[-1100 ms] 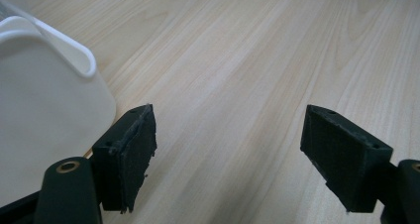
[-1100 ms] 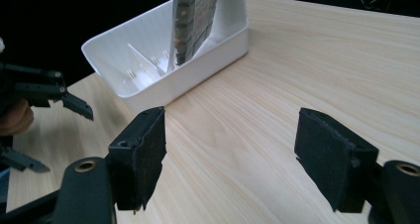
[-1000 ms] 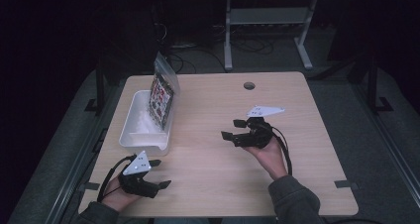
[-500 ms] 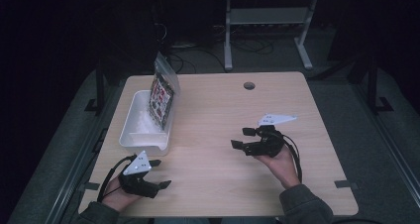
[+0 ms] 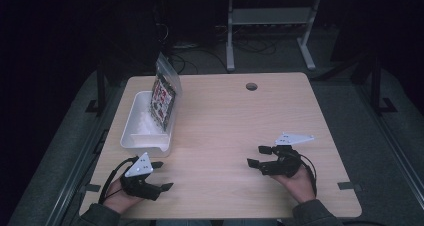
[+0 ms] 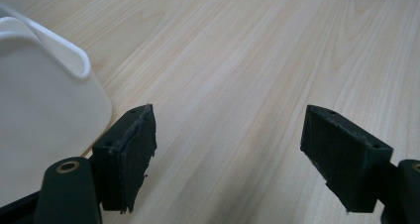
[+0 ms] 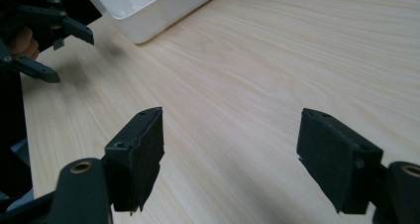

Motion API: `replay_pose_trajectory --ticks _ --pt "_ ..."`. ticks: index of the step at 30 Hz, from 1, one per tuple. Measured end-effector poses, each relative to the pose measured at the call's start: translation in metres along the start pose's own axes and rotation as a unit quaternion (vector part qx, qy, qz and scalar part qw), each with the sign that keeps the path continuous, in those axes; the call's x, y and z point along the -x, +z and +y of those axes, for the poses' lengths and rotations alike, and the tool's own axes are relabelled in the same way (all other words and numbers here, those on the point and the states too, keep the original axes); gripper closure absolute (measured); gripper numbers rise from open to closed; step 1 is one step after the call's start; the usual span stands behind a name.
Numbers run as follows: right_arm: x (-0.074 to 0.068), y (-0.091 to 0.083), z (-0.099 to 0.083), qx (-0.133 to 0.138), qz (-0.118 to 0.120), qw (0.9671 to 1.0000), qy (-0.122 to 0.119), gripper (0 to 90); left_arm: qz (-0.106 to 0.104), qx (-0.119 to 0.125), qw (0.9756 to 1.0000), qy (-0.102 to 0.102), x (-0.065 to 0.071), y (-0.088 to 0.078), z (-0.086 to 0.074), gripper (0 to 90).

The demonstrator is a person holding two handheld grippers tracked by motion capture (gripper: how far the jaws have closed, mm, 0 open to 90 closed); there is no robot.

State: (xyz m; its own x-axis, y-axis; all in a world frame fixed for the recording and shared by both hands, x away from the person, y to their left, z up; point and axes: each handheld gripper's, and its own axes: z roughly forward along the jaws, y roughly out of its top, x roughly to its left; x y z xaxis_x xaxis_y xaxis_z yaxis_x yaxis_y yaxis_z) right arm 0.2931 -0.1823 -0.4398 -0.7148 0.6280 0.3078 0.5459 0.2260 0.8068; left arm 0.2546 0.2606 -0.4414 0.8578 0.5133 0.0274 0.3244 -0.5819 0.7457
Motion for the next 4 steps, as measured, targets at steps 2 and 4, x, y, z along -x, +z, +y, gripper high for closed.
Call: replay_pose_trajectory --ticks 2,4 --pt "0.0 -0.003 -0.0035 0.003 0.0 1.0 0.004 25.4 -0.001 0.002 1.0 -0.002 0.0 0.0001 0.0 21.2" --pt "-0.0004 -0.0053 -0.0069 0.006 -0.001 1.0 0.007 25.4 -0.001 0.003 1.0 -0.002 0.0 0.0004 0.0 21.1"
